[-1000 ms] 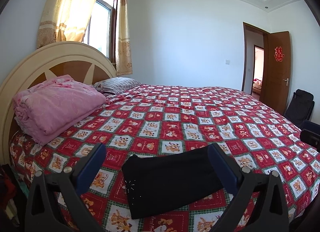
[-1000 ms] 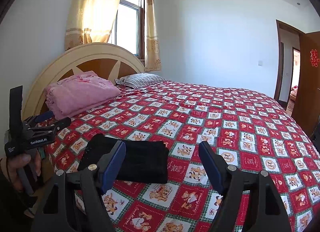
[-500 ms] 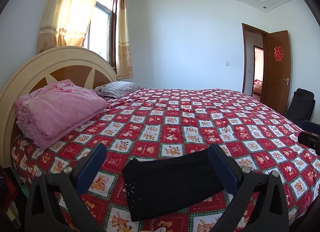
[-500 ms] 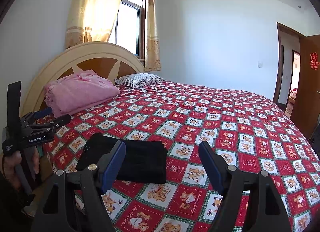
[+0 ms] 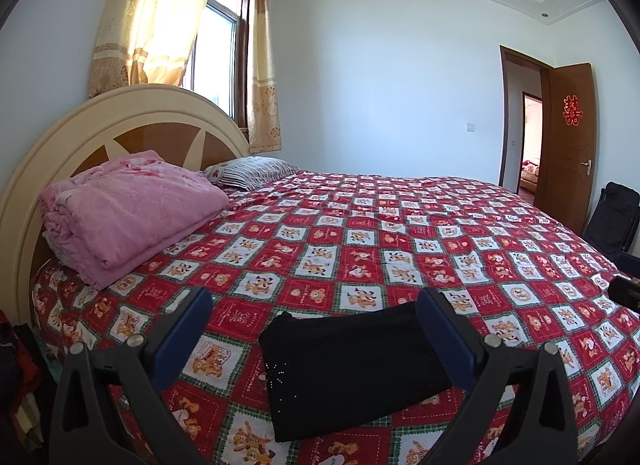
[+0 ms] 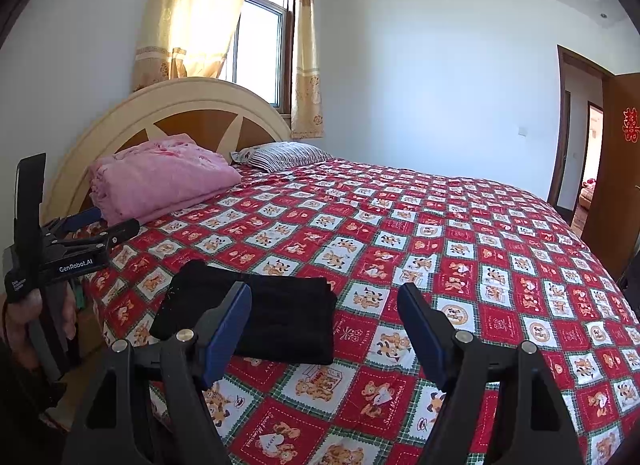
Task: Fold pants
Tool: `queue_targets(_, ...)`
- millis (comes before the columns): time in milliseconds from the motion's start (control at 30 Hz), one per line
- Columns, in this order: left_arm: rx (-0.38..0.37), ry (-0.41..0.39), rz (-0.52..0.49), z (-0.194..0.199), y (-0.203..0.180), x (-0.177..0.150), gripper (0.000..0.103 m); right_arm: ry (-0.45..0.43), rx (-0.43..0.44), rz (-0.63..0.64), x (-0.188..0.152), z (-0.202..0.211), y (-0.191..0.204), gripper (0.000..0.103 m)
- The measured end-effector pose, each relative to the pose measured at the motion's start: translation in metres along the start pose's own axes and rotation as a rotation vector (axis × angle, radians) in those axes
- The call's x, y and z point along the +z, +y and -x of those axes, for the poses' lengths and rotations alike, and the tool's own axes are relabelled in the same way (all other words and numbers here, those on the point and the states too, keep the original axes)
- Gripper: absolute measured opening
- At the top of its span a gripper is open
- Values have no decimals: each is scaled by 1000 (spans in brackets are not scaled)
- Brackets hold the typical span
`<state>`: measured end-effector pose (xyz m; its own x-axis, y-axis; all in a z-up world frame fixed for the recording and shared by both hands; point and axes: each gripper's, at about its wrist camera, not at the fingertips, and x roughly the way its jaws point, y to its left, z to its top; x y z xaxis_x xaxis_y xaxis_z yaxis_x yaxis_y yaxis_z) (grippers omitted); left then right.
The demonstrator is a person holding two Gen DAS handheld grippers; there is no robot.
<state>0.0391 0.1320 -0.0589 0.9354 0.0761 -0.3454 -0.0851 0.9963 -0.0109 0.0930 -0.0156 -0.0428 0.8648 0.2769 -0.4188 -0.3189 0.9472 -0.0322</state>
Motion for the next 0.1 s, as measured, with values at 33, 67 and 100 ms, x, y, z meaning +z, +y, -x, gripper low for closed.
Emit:
queue_targets(33,2,1,-2,-1,0,-1,103,2,0,-1,0,-1,0,76)
queue_targets(67,1,1,-3,-1,-1,-1,103,3,-1,-2,-1,-1,0,76)
queue_targets(100,-7,1,-9,-2,-1,-2,103,5,0,-3,-1,-2,0,76)
